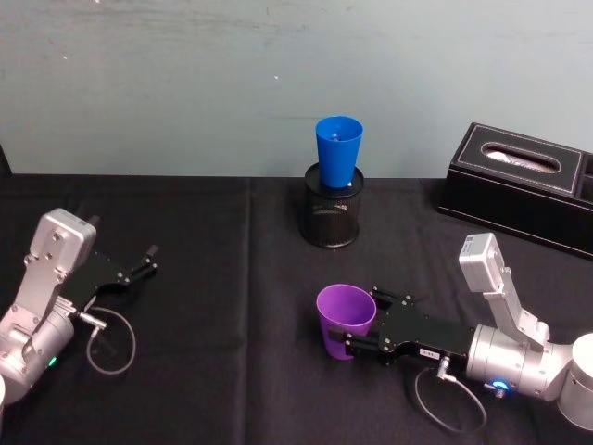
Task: Pick up one cup with a gripper and tap it against the other cup.
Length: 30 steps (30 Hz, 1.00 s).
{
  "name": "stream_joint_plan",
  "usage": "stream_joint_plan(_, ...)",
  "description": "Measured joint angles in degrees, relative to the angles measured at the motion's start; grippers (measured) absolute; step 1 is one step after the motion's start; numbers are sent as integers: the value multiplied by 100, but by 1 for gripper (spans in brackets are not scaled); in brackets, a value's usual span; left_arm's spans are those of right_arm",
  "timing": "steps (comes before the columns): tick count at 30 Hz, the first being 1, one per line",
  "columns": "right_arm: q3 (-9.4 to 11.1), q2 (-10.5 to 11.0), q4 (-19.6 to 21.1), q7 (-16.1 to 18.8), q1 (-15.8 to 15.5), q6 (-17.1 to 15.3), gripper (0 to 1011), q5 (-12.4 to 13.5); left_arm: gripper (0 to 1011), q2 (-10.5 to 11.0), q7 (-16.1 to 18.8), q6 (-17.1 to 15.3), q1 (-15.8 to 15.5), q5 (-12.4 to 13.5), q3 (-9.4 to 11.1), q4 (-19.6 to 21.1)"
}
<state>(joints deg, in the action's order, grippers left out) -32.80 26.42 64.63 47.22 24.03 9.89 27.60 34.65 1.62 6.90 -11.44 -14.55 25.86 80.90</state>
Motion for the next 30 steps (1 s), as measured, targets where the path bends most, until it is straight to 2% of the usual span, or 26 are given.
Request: stream_joint_plan(30,0,0,0,1,0,-3,735,0,1011,0,0,0,0,0,0,0)
